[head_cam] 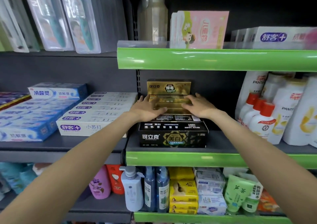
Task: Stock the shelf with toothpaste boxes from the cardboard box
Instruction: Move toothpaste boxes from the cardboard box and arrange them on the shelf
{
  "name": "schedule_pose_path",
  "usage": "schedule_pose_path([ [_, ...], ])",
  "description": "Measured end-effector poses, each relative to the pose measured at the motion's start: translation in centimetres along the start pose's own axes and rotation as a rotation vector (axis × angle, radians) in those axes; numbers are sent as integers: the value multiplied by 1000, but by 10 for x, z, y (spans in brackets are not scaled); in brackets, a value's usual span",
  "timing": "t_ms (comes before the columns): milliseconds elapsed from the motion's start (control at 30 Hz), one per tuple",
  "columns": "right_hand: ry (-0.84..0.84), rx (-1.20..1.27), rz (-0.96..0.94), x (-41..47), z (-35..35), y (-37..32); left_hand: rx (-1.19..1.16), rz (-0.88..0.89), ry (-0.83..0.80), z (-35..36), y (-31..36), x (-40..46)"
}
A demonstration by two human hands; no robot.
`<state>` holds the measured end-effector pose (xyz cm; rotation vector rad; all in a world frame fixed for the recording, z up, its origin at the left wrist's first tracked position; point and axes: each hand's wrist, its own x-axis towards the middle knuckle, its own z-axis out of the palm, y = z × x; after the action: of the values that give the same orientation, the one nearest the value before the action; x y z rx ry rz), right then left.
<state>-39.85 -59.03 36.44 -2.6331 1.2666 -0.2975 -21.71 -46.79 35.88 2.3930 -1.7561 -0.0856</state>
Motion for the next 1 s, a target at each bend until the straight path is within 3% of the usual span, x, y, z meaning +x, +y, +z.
schedule_pose_path([
  [233,-139,-11,-2,52,-1,9,47,-72,-30,-4,-14,50],
  [600,-53,31,-51,69,10,16,-181,-40,-73,5,-18,63],
  [800,-66,87,-42,68,9,15,-193,-46,-66,5,-19,66],
  [900,-77,44,-9,60,8,10,-122,-31,-57,3,-18,63],
  [1000,-37,-1,-23,30,0,-4,12,-15,69,-5,-11,48],
])
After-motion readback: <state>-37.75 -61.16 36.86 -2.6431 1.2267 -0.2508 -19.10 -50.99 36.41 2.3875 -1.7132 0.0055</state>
